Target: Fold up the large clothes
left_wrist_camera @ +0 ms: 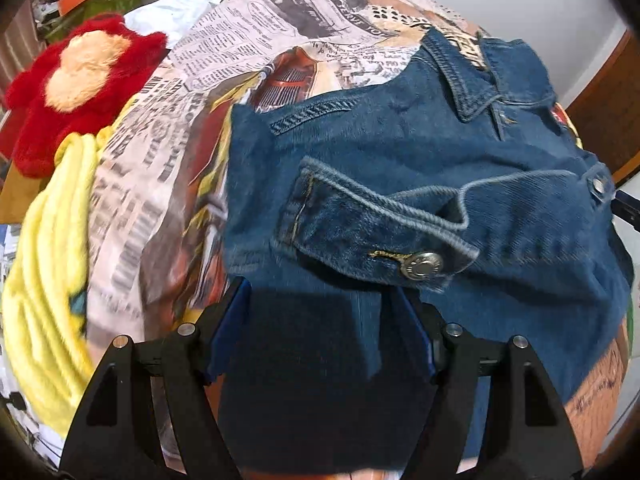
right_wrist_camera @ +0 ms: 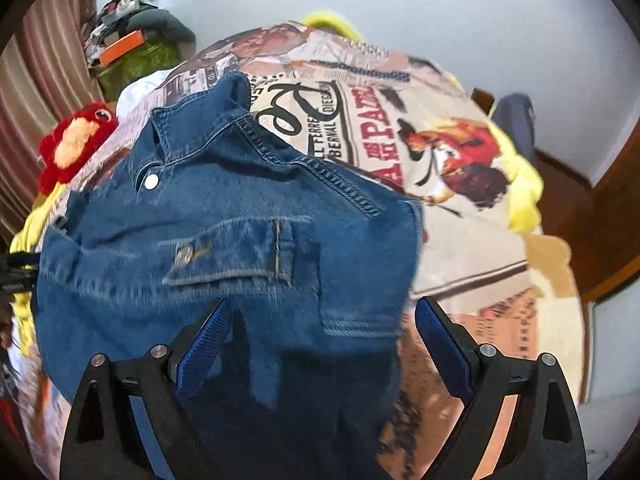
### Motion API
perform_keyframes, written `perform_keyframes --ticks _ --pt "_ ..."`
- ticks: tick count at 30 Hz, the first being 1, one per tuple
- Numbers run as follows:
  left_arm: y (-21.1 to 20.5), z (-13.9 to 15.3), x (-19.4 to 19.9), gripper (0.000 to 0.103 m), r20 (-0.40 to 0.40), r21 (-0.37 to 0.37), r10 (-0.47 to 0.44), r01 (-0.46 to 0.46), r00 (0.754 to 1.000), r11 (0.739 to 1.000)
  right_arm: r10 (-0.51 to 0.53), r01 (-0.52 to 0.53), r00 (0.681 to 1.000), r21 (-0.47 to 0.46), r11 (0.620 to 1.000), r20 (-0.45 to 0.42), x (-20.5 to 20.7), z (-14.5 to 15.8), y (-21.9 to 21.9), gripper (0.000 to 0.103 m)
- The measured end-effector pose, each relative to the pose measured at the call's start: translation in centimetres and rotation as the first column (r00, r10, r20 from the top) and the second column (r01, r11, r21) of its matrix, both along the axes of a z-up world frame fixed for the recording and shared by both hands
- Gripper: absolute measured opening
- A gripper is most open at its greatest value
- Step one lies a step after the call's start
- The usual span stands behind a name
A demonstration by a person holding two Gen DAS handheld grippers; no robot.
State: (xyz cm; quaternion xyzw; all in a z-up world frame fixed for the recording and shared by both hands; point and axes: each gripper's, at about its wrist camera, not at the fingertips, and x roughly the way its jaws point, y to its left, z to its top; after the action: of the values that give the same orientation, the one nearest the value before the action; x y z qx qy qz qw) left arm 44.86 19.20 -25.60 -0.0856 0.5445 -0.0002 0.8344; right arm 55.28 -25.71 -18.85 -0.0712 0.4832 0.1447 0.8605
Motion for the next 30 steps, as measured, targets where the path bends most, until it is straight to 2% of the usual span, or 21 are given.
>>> perform_keyframes --ticks 3,6,9,11,12,14,17,20,24,30 --pt "-0.1 -0.4 1.2 0.070 0.020 -0.010 -0.001 0.001 1.000 1.000 -0.005 0.006 1.000 0.040 0.999 -0.027 1.1 -0.5 0.4 0.090" --pt "-0.3 -0.6 1.9 0.070 0.048 0.004 -0.014 0.014 0.999 1.000 0.020 -0.019 1.000 0.053 0.998 -0.019 1.6 -0.8 1.2 0.081" --pt "-0.2 -0.7 2.2 0.064 0.074 -0.020 -0.004 0.006 0.997 1.000 0.029 -0.027 0.999 0.075 0.997 -0.022 2.1 -1.0 1.7 0.065" --pt "0.0 -0.8 2.4 0.060 0.084 -0.053 0.010 -0.006 0.996 0.999 0.031 -0.027 0.999 0.114 0.993 -0.036 2.4 -1.2 1.9 0.044" --pt "0.3 -0.9 2.5 0.059 0.082 -0.069 0.021 -0.015 0.996 0.998 0.036 -0.030 0.998 0.131 0.991 -0.044 2.5 -1.2 2.0 0.044" --pt "0.9 -0.9 2.4 0.051 0.078 -0.112 0.050 -0.042 0.996 0.993 0.024 -0.022 1.000 0.110 0.994 -0.019 2.5 -1.0 2.3 0.032" --pt "1.9 0.1 1.4 0.030 0.091 -0.154 0.095 -0.081 0.991 0.985 0.030 -0.032 0.999 0.107 0.994 0.019 1.9 -0.2 2.5 0.023" --pt "2.4 1.8 0.6 0.019 0.124 -0.181 0.103 -0.080 0.987 0.980 0.034 -0.040 0.997 0.102 0.994 0.063 1.2 1.3 2.4 0.017" --pt "1.7 5.6 -0.6 0.015 0.204 -0.113 0.088 -0.066 0.975 0.991 0.041 -0.053 0.992 0.101 0.994 0.117 0.4 3.8 2.4 0.016" --pt "1.5 12.7 -2.3 0.015 0.385 -0.074 0.094 -0.070 0.918 0.995 0.030 -0.055 0.975 0.110 0.992 0.218 -0.1 8.3 2.1 0.016"
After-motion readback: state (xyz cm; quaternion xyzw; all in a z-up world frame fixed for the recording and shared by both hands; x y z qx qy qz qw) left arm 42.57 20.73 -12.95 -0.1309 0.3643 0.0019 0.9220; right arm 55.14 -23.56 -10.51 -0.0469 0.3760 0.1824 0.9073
